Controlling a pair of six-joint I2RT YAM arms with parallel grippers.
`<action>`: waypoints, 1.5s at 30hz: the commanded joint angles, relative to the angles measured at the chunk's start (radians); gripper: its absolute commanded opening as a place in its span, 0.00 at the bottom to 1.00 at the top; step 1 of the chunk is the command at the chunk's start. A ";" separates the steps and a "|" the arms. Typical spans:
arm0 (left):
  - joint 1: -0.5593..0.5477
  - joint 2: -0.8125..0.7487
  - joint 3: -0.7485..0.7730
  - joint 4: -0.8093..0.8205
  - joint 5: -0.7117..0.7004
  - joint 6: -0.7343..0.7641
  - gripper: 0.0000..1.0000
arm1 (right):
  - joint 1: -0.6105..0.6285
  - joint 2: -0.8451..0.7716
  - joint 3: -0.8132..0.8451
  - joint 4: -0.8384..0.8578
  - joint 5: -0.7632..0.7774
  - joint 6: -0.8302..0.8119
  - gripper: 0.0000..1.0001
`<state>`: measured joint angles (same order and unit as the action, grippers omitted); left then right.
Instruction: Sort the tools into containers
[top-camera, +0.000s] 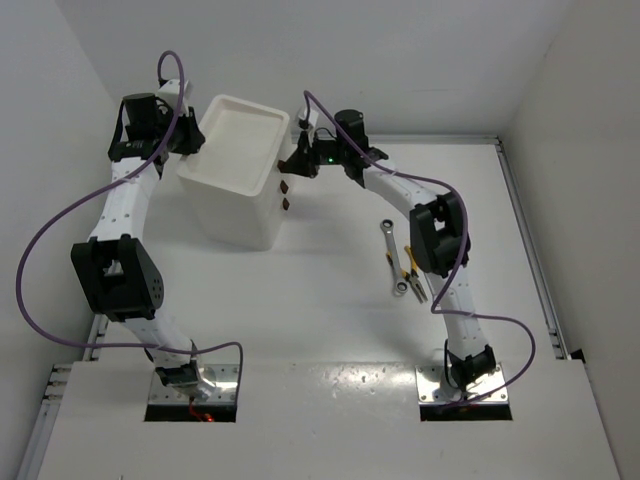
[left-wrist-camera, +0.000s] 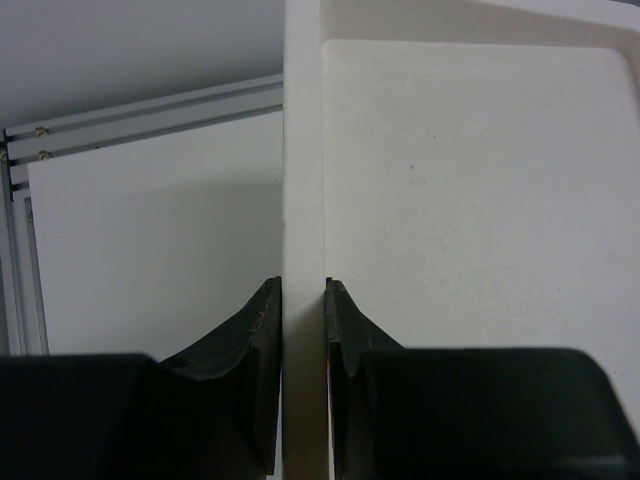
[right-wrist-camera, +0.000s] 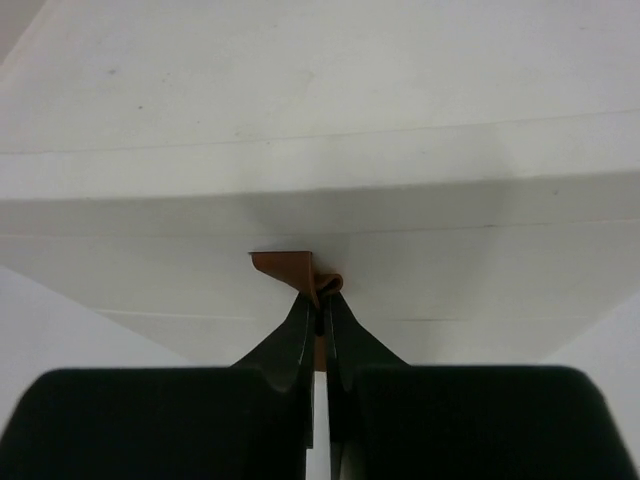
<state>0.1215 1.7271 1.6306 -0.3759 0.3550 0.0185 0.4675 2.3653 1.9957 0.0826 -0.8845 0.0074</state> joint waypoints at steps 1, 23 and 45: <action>-0.072 0.109 -0.071 -0.221 0.096 -0.055 0.00 | 0.039 -0.047 -0.012 0.094 -0.033 0.003 0.00; -0.072 0.109 -0.071 -0.202 0.087 -0.065 0.00 | -0.164 -0.393 -0.468 -0.073 -0.022 -0.132 0.00; -0.072 0.100 -0.061 -0.184 0.056 -0.094 0.09 | -0.302 -0.629 -0.549 -0.508 0.191 -0.188 0.59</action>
<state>0.1055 1.7344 1.6279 -0.3462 0.3485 0.0059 0.1974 1.8259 1.3918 -0.2081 -0.7502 -0.1402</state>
